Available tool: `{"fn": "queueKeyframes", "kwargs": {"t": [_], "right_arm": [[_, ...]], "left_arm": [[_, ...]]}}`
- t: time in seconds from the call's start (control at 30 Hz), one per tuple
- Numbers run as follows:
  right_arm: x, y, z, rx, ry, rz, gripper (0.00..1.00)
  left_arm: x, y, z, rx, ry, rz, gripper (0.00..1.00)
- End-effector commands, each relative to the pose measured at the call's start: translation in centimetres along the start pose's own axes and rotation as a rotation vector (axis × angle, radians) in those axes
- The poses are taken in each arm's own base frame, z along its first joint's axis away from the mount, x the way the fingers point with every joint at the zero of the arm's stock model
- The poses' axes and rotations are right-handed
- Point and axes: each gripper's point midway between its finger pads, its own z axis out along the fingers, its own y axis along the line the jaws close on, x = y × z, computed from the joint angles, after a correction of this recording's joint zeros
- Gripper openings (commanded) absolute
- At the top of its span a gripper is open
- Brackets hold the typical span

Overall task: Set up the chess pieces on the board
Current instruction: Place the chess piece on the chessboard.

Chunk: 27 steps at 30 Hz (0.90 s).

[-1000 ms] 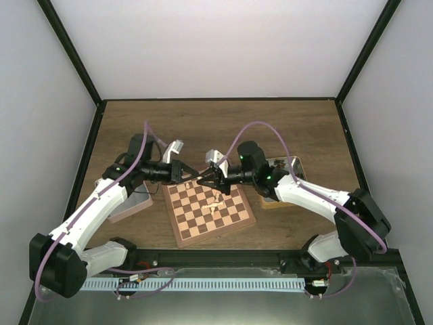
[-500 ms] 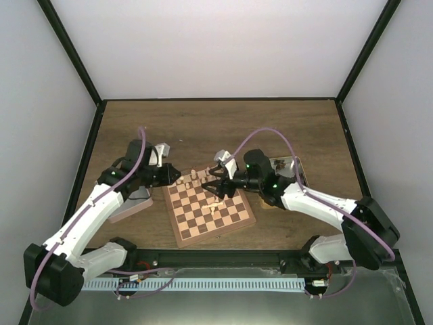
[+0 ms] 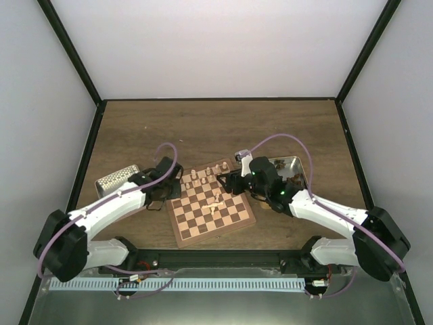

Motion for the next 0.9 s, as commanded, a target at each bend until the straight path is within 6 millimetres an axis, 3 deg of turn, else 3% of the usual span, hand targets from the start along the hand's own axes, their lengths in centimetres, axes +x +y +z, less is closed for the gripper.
{"fn": "queueKeyframes", "kwargs": {"t": [0.0,0.47,0.87], "right_arm": [[-0.2,-0.6,-0.1,0.043,-0.014,0.068,0.68],[0.5,-0.7,0.3,0.030,0.006,0.081,0.68],[0.4,-0.5,-0.2,0.021,-0.005,0.088,0.68]], "left_arm": [[-0.6,-0.9,1.7,0.004,-0.044,-0.043,0.04],[0.0,-2.1,4.9,-0.031,-0.024,0.018,0.06],[0.2,-1.8,4.3,-0.045,-0.019,0.030,0.25]]}}
